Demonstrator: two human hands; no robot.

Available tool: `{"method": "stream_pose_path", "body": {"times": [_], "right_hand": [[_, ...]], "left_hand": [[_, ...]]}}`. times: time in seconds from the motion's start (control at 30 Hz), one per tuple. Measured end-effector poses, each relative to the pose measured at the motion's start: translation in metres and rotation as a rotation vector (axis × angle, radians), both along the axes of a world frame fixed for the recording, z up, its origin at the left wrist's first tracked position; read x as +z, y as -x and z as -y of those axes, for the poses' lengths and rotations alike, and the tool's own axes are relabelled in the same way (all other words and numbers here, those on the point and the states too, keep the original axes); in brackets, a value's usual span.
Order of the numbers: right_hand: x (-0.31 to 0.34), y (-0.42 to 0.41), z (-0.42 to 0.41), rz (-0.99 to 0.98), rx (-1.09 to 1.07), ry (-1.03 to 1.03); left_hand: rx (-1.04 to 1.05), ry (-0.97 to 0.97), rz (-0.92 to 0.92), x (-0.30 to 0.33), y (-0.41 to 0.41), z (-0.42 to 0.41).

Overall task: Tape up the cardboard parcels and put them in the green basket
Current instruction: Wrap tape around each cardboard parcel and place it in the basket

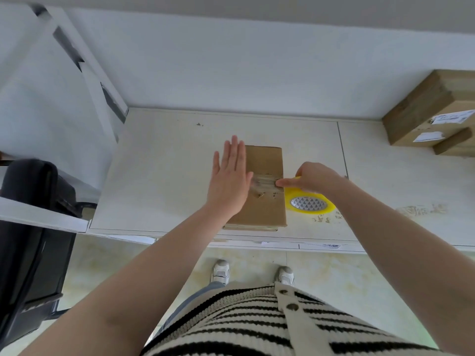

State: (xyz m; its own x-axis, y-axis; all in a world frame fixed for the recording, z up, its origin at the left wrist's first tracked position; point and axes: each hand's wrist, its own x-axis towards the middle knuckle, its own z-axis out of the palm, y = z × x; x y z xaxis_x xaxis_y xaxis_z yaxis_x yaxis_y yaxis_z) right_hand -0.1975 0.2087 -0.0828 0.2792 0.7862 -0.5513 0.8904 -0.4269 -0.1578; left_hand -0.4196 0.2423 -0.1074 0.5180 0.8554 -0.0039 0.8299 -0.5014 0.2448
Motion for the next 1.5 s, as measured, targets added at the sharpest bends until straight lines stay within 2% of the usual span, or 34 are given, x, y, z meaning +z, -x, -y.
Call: {"method": "stream_pose_path", "body": {"times": [0.17,0.4,0.7,0.93,1.13,1.33,1.5], "right_hand": [[0.003,0.000,0.000,0.007,0.006,0.000],[0.006,-0.001,-0.008,0.036,0.043,0.017],[0.000,-0.008,-0.004,-0.005,0.088,-0.079],[-0.002,-0.032,0.014,-0.303,0.125,-0.155],[-0.002,-0.033,0.008,-0.012,0.143,-0.146],[-0.009,-0.041,0.012,-0.156,0.136,-0.159],[0.005,-0.048,0.005,-0.100,0.178,-0.155]], "left_hand": [[-0.082,-0.022,-0.149,-0.008,-0.019,0.001],[-0.071,-0.041,-0.216,-0.004,-0.023,0.003],[-0.010,0.018,-0.148,-0.005,-0.034,0.010],[-0.009,0.008,-0.151,-0.007,-0.034,0.008],[-0.010,0.015,-0.157,-0.007,-0.034,0.008],[-0.015,0.037,-0.166,-0.004,-0.033,0.007],[-0.017,0.033,-0.151,-0.006,-0.034,0.007]]}}
